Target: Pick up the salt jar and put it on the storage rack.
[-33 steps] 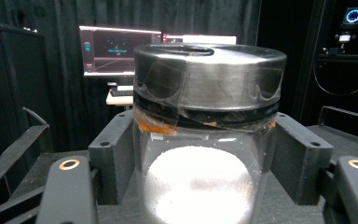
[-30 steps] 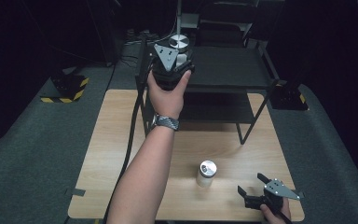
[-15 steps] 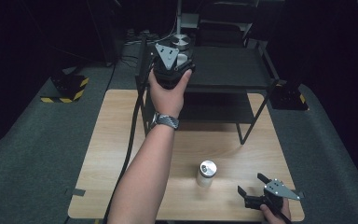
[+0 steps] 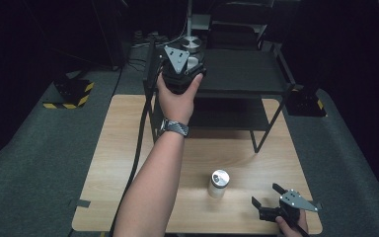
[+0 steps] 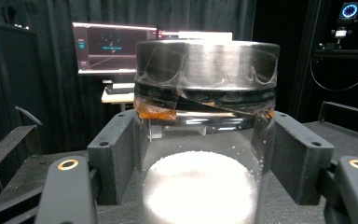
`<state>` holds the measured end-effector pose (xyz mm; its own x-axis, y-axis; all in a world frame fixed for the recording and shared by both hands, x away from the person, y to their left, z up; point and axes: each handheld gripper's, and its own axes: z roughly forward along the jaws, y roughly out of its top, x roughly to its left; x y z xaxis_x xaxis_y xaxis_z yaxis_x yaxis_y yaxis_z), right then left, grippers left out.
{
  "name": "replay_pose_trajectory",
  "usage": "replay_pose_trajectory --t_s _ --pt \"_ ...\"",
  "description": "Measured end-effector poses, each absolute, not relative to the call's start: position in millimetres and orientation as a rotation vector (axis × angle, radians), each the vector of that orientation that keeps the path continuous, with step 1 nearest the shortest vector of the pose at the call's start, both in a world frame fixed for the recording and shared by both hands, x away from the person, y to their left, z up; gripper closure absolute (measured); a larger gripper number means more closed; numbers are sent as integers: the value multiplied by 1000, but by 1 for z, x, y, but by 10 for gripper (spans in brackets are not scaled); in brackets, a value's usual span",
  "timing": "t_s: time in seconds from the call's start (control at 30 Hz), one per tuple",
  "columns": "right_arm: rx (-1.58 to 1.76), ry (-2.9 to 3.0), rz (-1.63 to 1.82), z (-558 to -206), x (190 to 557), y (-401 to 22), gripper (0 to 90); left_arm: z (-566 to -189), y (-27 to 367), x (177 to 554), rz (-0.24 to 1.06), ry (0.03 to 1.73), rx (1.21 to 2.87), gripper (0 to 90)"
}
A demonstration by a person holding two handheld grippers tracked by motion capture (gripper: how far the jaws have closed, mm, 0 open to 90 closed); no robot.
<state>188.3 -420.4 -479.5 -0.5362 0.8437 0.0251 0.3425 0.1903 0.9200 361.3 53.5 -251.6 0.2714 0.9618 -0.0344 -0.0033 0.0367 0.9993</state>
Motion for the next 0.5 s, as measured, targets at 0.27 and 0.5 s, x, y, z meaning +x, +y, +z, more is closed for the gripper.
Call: replay_pose_trajectory --t_s 0.27,0.5 --pt "1099 1976 1322 -479 188 -420 1 -250 53 361 978 1026 1292 301" --pt "1101 1982 1321 -479 189 -420 1 -248 55 359 970 1039 1289 243"
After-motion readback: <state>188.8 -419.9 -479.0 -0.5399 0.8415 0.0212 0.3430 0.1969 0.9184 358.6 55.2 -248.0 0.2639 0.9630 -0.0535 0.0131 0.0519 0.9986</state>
